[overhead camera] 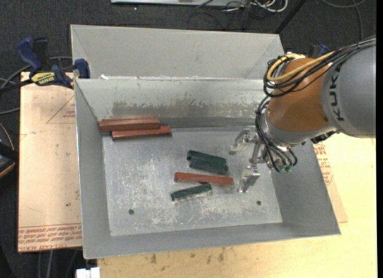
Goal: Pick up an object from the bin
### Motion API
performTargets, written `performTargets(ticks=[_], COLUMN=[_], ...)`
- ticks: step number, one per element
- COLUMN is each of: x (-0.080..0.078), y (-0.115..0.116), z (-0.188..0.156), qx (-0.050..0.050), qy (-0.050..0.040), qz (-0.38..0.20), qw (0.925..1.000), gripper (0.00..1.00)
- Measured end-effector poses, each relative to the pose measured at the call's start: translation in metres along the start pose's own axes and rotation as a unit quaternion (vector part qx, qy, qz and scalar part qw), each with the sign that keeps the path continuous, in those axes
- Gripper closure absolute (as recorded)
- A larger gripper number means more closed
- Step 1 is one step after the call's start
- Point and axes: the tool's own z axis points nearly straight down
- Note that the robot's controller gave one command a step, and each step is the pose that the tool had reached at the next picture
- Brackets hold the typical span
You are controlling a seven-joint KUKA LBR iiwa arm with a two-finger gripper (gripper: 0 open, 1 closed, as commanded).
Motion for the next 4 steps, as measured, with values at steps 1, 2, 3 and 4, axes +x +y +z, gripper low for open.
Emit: performTargets(ticks=[1, 2, 3, 4], x=[-0.012, -0.012, -0.022, -0.022], y=[0.005, 0.005, 0.019, 0.019], z=[0.051, 0.051, -0.090, -0.090], qx=[0.000, 0.000, 0.000, 0.000], qy=[-0.0062, -0.0062, 0.0006, 0.0015], qz=[0.051, 0.051, 0.037, 0.036], qw=[0.9987, 0.9987, 0.9993, 0.9993], gripper=[1.00, 1.00, 1.00, 0.00])
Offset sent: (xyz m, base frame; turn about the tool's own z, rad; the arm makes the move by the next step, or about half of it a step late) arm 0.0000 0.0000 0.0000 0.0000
